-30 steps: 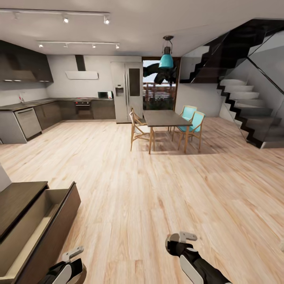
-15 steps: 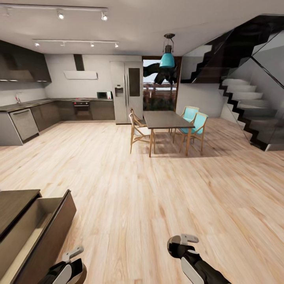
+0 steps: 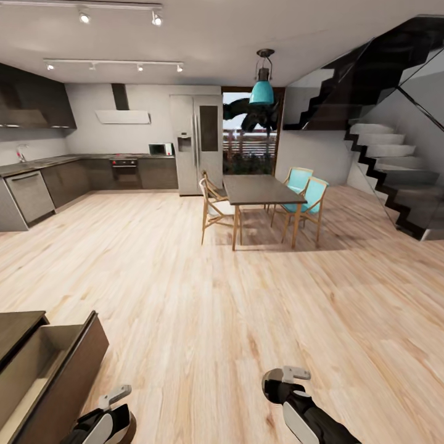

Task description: Place each of the two pumpkins and all three candles from the living room inside a cabinet in the living room (use any cabinet), then make sure every cabinet is closed, and position the cauldron so it is next to a table in the living room.

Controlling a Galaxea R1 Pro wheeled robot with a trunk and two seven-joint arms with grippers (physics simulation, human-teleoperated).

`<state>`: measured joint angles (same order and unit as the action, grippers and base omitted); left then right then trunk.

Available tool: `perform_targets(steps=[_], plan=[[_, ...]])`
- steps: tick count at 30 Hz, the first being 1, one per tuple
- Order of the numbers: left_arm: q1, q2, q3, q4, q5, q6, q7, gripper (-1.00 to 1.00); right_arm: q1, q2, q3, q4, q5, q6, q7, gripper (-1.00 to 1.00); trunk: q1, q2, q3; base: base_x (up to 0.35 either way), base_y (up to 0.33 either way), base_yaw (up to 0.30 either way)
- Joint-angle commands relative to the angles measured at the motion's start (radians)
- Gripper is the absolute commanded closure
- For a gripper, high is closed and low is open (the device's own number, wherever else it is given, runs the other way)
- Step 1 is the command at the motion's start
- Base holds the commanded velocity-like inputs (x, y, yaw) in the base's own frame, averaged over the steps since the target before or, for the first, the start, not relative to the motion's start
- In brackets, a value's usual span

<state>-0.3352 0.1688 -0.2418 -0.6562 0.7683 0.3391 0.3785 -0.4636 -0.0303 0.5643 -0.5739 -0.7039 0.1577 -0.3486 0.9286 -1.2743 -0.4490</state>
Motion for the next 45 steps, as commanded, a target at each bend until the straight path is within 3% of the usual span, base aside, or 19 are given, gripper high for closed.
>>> perform_targets(steps=[1, 45], plan=[[-0.001, 0.001, -0.007, -0.002, 0.008, 0.001, 0.010, 1.00, -0.001, -0.002, 0.008, -0.003, -0.003, 0.004, -0.010, 1.00, 0.001, -0.001, -0.001, 0.324, -0.108, 0.000], [-0.001, -0.006, -0.008, -0.002, 0.009, -0.041, 0.010, 1.00, -0.001, -0.002, 0.008, -0.003, -0.003, 0.005, -0.007, 1.00, 0.001, -0.001, -0.001, 0.306, -0.147, 0.016]])
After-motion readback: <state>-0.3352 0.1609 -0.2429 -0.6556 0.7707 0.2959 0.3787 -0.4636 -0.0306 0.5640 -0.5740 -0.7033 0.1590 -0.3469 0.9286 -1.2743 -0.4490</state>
